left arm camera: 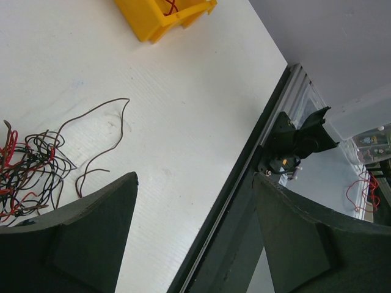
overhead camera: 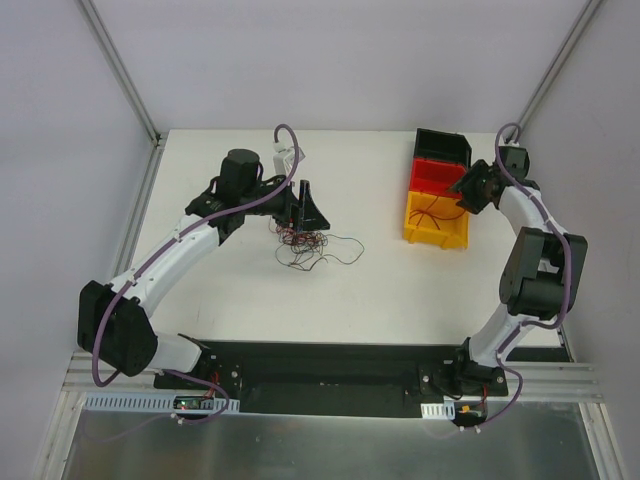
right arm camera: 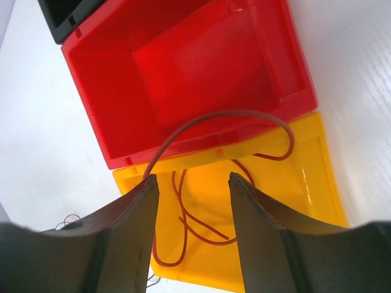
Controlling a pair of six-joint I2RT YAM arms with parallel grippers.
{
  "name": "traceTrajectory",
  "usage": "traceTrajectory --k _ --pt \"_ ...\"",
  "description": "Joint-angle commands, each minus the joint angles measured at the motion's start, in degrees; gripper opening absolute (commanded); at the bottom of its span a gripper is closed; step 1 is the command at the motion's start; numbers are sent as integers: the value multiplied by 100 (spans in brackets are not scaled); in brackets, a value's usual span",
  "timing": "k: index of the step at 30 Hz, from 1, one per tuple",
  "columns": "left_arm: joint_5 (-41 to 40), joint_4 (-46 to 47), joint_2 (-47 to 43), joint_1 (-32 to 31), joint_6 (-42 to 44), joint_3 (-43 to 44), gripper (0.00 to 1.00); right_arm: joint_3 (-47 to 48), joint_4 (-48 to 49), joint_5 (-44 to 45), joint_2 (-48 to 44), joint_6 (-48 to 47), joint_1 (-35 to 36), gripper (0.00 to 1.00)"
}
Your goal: Untangle the cables
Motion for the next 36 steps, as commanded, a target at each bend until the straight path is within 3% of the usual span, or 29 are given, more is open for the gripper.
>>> traceTrajectory --k 1,7,14,19,25,28,31,36 --pt "132 157 23 -48 105 1 75 236 285 -193 -86 222 5 53" --pt "149 157 23 -48 96 1 75 -317 933 -52 -622 451 5 59" --pt "140 157 14 -48 96 1 75 244 785 -167 27 750 40 56" --pt "114 157 -4 -48 114 -17 75 376 821 -18 230 636 172 41" --pt "105 157 -83 -48 122 1 75 114 996 36 178 -30 312 1" --pt "61 140 -135 -48 140 1 75 -80 945 167 -147 -811 523 0" --pt "44 113 -179 -48 157 9 75 -159 287 580 -420 -1954 900 0" --pt "52 105 -215 -48 140 18 75 -152 -715 835 -412 -2914 1419 0"
